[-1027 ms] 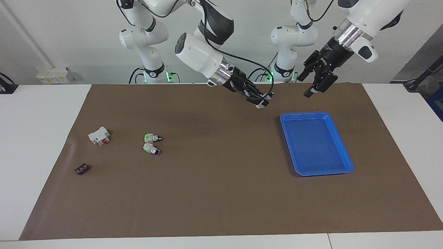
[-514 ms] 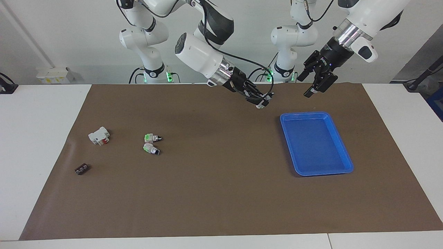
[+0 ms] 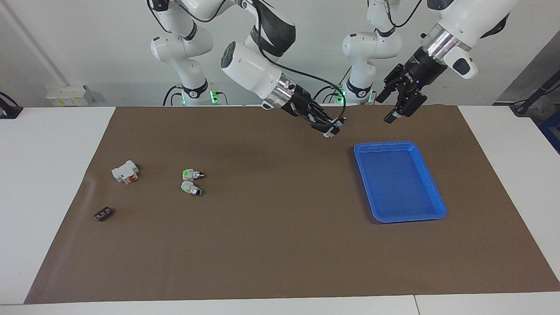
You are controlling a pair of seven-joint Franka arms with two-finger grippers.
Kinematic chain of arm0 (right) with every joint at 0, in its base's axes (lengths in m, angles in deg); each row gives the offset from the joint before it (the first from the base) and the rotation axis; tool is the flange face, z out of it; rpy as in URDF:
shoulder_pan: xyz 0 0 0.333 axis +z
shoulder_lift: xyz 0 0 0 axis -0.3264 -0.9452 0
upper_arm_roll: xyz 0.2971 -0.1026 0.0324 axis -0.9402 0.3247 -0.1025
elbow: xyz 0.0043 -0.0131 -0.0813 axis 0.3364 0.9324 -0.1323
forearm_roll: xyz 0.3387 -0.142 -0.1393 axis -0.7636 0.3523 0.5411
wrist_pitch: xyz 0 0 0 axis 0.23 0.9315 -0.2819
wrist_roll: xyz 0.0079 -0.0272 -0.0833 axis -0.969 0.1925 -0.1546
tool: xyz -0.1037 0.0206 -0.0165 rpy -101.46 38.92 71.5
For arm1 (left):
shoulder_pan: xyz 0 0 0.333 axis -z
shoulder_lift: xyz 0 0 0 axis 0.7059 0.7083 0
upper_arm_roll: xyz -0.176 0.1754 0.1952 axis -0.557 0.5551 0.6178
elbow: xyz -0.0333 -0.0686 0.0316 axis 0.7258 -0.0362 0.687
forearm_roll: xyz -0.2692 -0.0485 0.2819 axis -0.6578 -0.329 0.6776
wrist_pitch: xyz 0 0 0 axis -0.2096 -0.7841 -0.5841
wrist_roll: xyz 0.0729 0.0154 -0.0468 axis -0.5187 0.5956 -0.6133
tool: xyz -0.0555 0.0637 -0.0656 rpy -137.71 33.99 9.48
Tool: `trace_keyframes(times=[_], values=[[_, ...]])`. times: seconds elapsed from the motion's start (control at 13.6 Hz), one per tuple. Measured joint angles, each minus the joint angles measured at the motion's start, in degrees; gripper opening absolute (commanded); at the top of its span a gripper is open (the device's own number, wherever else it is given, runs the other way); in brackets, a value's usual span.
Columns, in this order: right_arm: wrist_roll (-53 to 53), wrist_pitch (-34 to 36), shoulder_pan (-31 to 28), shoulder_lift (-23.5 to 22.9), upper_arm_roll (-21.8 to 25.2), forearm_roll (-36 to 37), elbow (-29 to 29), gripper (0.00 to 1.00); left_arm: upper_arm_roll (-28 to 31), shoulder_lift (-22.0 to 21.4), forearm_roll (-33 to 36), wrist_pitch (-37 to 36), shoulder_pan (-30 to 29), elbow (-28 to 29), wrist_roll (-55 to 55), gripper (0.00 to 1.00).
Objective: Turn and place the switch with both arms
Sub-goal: 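Hold the switch out with the right gripper while the left gripper approaches, then close the left gripper on the switch held by the right gripper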
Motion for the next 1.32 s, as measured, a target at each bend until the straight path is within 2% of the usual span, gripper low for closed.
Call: trace_keyframes(times=[0.22, 0.37, 0.59, 0.66, 0.81, 0.88, 1.03, 1.32], values=[[0.00, 0.00, 0.00, 0.00, 0.00, 0.00, 0.00, 0.00, -0.75, 0.00, 0.00, 0.64, 0.50, 0.70, -1.12, 0.92], [0.00, 0.00, 0.00, 0.00, 0.00, 0.00, 0.01, 0.00, -0.53, 0.00, 0.00, 0.64, 0.47, 0.70, -1.66, 0.88], [0.00, 0.00, 0.00, 0.00, 0.00, 0.00, 0.04, 0.00, -0.66, -0.17, 0.00, 1.37, 0.46, 1.44, -10.49, 0.86], [0.14, -0.09, 0.00, 0.00, 0.00, 0.00, 0.05, 0.00, -0.94, -0.26, 0.00, 2.33, 0.47, 2.05, -14.19, 0.77], [2.96, -1.45, 0.00, 0.00, 0.00, 0.00, 0.06, 0.00, -1.76, -0.48, -0.01, 3.30, 0.49, 3.19, -20.77, 0.70], [4.66, -2.17, 0.08, 0.00, -0.01, 0.00, 0.06, 0.00, -2.22, -0.64, -0.01, 3.55, 0.50, 3.68, -23.91, 0.63], [5.83, -2.68, 0.89, 0.00, -0.06, 0.00, 0.07, 0.00, -2.64, -0.96, -0.01, 4.31, 0.53, 4.43, -29.39, 0.41], [6.05, -3.30, 1.56, 0.00, -0.11, 0.00, 0.08, 0.00, -3.13, -1.34, -1.27, 4.61, 0.54, 4.71, -33.48, 0.35]])
